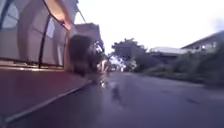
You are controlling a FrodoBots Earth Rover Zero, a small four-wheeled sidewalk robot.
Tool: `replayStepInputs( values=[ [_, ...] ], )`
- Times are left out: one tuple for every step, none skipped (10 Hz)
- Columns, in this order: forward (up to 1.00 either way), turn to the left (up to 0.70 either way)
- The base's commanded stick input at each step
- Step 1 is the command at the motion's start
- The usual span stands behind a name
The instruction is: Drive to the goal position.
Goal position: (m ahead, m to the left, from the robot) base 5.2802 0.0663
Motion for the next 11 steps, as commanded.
replayStepInputs(
  values=[
    [0.70, 0.00],
    [0.70, 0.00],
    [0.70, -0.04],
    [0.70, -0.18],
    [0.70, -0.33],
    [0.70, -0.35],
    [0.70, -0.35],
    [0.70, -0.26],
    [0.70, -0.10],
    [0.70, 0.00],
    [0.70, 0.00]
  ],
)
